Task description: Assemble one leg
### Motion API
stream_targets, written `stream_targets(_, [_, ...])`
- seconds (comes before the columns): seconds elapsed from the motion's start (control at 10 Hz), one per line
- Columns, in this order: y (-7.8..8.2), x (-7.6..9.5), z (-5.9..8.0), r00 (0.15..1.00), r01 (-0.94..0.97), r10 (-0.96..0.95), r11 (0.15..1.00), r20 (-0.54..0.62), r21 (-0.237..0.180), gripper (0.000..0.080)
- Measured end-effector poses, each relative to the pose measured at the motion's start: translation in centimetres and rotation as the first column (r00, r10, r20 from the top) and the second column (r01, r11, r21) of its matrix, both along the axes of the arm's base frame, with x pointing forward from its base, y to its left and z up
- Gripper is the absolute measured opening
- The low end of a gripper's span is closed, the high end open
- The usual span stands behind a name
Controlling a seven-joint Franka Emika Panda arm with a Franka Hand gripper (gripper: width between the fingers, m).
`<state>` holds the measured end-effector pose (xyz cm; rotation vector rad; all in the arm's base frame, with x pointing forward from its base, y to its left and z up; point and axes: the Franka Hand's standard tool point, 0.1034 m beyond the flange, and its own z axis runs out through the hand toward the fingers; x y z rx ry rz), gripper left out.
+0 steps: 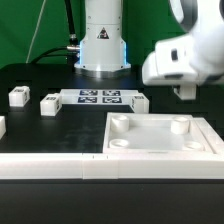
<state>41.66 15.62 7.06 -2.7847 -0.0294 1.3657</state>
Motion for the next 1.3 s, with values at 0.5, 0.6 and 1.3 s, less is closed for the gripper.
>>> stream_targets(0.5, [-0.2, 1.5, 1.0, 0.993, 0.018, -0.019, 1.0, 0.117, 0.008, 0.0291])
stream_targets(0.6, [-0.2, 1.7, 1.1, 0.976, 0.027, -0.029, 1.0, 0.218, 0.012, 0.0291])
stream_targets(1.3, [-2.5, 7.2, 3.0, 0.674, -0.01, -0.038, 0.998, 0.738, 0.06, 0.0291])
